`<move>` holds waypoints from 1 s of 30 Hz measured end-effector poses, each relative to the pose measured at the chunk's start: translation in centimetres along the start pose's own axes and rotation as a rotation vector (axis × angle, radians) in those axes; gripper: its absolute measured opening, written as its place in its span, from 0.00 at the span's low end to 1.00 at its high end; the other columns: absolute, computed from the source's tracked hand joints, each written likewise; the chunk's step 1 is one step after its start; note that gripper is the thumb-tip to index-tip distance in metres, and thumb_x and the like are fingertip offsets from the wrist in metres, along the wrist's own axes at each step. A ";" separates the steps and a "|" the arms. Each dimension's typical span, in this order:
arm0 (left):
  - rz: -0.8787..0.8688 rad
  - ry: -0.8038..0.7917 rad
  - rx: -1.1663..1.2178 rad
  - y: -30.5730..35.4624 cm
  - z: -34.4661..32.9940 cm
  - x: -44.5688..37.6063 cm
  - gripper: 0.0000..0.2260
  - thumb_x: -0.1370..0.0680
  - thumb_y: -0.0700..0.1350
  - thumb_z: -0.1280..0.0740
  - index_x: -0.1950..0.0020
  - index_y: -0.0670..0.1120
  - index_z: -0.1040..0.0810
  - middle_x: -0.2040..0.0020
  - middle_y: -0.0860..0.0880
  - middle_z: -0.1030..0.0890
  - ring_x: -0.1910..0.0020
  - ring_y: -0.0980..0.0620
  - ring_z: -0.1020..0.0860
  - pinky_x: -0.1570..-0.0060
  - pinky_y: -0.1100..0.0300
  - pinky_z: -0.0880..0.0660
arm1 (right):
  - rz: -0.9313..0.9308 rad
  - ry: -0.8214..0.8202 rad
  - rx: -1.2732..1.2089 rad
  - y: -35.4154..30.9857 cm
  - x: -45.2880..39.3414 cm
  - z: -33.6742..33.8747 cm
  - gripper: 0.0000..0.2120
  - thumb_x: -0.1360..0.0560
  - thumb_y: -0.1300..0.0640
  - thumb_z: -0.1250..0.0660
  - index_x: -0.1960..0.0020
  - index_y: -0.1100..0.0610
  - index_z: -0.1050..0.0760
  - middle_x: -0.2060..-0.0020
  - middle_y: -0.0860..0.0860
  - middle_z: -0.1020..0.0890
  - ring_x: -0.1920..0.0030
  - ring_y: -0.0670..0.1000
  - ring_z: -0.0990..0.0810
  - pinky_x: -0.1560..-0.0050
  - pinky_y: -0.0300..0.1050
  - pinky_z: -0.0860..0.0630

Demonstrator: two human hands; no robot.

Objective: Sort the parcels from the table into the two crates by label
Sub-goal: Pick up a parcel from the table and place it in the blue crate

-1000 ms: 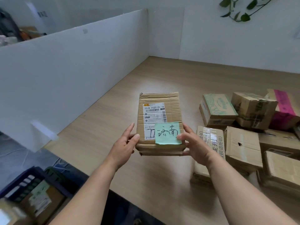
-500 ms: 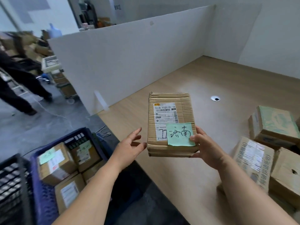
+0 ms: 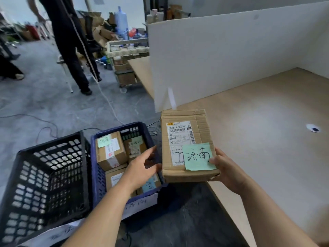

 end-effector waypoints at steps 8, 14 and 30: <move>0.097 0.057 0.019 -6.5 7.7 0.6 0.30 0.23 0.48 0.31 0.25 0.56 0.39 0.28 0.55 0.32 0.36 0.62 0.34 0.37 0.66 0.37 | -0.070 -0.077 0.017 0.0 -6.0 -9.0 0.41 0.44 0.49 0.30 0.30 0.42 0.31 0.42 0.54 0.17 0.43 0.60 0.21 0.51 0.59 0.21; 0.142 0.041 0.040 -10.9 12.1 -0.5 0.28 0.23 0.47 0.32 0.26 0.61 0.40 0.29 0.59 0.34 0.37 0.59 0.32 0.37 0.63 0.35 | -0.132 -0.128 0.049 1.0 -10.8 -13.3 0.37 0.40 0.49 0.29 0.31 0.38 0.31 0.39 0.54 0.19 0.36 0.63 0.24 0.41 0.69 0.26; 0.337 -0.062 0.059 -19.8 12.6 -8.4 0.30 0.25 0.55 0.32 0.28 0.68 0.42 0.31 0.60 0.31 0.39 0.63 0.29 0.35 0.56 0.30 | -0.307 -0.105 0.165 4.7 -24.8 -14.6 0.40 0.41 0.48 0.30 0.30 0.38 0.33 0.41 0.50 0.17 0.38 0.59 0.22 0.42 0.65 0.23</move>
Point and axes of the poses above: each hand's wrist, its own x-axis away from the middle knuckle, its own z-axis out of the back of the hand, y = z × x, the point moved 3 cm from there along -x, towards the middle knuckle
